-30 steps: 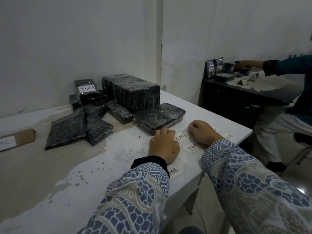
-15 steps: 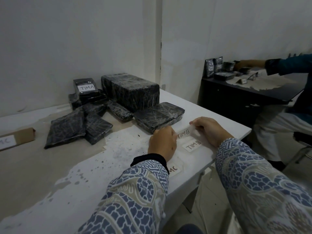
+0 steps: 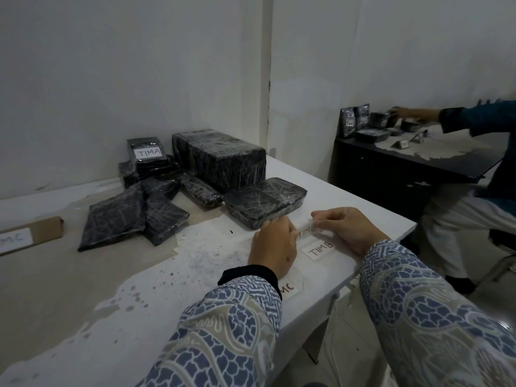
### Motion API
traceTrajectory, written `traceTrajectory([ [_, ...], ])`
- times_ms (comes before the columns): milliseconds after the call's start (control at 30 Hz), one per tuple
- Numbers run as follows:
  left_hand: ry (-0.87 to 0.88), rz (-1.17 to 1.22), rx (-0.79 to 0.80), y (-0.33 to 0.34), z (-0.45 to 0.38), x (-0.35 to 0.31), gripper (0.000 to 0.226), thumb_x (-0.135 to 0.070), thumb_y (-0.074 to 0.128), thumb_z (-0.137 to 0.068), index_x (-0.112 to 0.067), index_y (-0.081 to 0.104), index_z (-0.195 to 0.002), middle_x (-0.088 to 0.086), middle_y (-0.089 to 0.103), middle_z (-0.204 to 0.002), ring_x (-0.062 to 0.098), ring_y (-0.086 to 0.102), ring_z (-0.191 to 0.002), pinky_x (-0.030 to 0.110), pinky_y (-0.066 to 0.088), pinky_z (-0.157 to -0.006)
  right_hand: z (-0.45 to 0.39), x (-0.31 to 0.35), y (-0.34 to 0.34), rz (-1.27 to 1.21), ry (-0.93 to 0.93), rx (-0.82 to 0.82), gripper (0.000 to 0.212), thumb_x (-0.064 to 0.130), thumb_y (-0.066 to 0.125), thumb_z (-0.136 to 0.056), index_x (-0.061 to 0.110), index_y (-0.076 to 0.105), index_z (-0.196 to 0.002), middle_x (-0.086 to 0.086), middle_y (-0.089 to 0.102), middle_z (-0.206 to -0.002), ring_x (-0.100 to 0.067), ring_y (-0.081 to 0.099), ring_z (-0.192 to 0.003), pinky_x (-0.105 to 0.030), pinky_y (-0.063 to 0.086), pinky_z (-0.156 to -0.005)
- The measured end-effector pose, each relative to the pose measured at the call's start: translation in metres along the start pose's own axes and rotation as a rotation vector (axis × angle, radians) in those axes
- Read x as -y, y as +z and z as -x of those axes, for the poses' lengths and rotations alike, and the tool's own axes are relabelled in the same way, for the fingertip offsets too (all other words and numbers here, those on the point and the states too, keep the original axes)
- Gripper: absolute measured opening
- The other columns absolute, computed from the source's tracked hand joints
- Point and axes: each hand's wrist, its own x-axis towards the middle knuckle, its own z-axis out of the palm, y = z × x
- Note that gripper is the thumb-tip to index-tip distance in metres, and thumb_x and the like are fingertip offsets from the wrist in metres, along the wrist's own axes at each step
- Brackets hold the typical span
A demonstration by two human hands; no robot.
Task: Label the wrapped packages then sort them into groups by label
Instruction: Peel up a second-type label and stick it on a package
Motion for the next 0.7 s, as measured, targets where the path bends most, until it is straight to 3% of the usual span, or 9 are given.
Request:
traceTrajectory([
  [67, 0.023, 0.022, -0.016, 0.000, 0.000, 0.001, 0.013, -0.023, 0.047, -0.095, -0.015, 0.050, -0.086, 0.000, 0.050, -0.086, 0.024, 0.051, -0.092, 0.041, 0.048, -0.082, 0.001, 0.000, -0.001, -0.004, -0.002, 0.008, 0.006, -0.002, 0.064, -0.080, 0.002, 0.069, -0.080, -0.005, 0.067, -0.101, -0.020, 0.065, -0.088, -0.021, 0.058, -0.065],
  [200, 0.080, 0.033, -0.033, 0.001, 0.001, -0.002, 0.014, -0.021, 0.048, -0.095, -0.018, 0.044, -0.081, -0.001, 0.049, -0.085, 0.021, 0.049, -0.089, 0.036, 0.047, -0.077, 0.001, 0.000, -0.005, 0.016, -0.008, 0.035, 0.014, -0.005, 0.064, -0.079, 0.007, 0.069, -0.084, -0.011, 0.068, -0.098, -0.024, 0.067, -0.086, -0.025, 0.057, -0.064],
  [300, -0.079, 0.252, -0.206, -0.002, 0.000, -0.001, 0.014, -0.020, 0.042, -0.097, -0.014, 0.043, -0.084, 0.002, 0.050, -0.088, 0.019, 0.050, -0.081, 0.030, 0.044, -0.064, -0.002, -0.001, -0.005, -0.019, -0.001, 0.061, 0.029, -0.014, 0.063, -0.076, 0.012, 0.067, -0.088, -0.009, 0.068, -0.094, -0.022, 0.065, -0.087, -0.023, 0.055, -0.066],
  [367, -0.196, 0.357, -0.324, -0.005, -0.001, 0.004, 0.014, -0.019, 0.041, -0.097, -0.012, 0.042, -0.086, 0.004, 0.052, -0.088, 0.020, 0.049, -0.079, 0.028, 0.038, -0.062, -0.002, 0.000, -0.005, 0.044, -0.014, 0.049, 0.024, -0.008, 0.066, -0.076, 0.013, 0.069, -0.087, -0.008, 0.069, -0.092, -0.020, 0.064, -0.089, -0.024, 0.053, -0.073],
  [467, -0.182, 0.380, -0.247, -0.004, 0.001, 0.008, 0.013, -0.019, 0.043, -0.096, -0.013, 0.043, -0.085, 0.004, 0.053, -0.087, 0.021, 0.049, -0.079, 0.030, 0.041, -0.067, 0.001, 0.003, -0.002, -0.005, -0.009, 0.040, 0.012, 0.003, 0.068, -0.078, 0.010, 0.071, -0.088, -0.012, 0.071, -0.093, -0.022, 0.066, -0.085, -0.025, 0.055, -0.071],
  [600, -0.134, 0.346, -0.199, -0.001, 0.000, 0.009, 0.011, -0.019, 0.045, -0.095, -0.014, 0.047, -0.085, 0.003, 0.053, -0.087, 0.019, 0.049, -0.078, 0.030, 0.042, -0.069, 0.006, 0.010, -0.001, -0.063, 0.029, 0.152, 0.017, 0.009, 0.067, -0.081, 0.011, 0.070, -0.097, -0.012, 0.074, -0.094, -0.024, 0.071, -0.080, -0.029, 0.058, -0.063],
  [700, -0.099, 0.310, -0.177, -0.003, -0.001, 0.009, 0.015, -0.021, 0.048, -0.094, -0.008, 0.053, -0.086, 0.005, 0.056, -0.084, 0.021, 0.050, -0.076, 0.032, 0.042, -0.067, 0.003, 0.013, 0.003, -0.009, -0.011, 0.075, 0.006, 0.014, 0.067, -0.081, 0.012, 0.071, -0.086, -0.012, 0.073, -0.088, -0.024, 0.068, -0.076, -0.027, 0.056, -0.060],
])
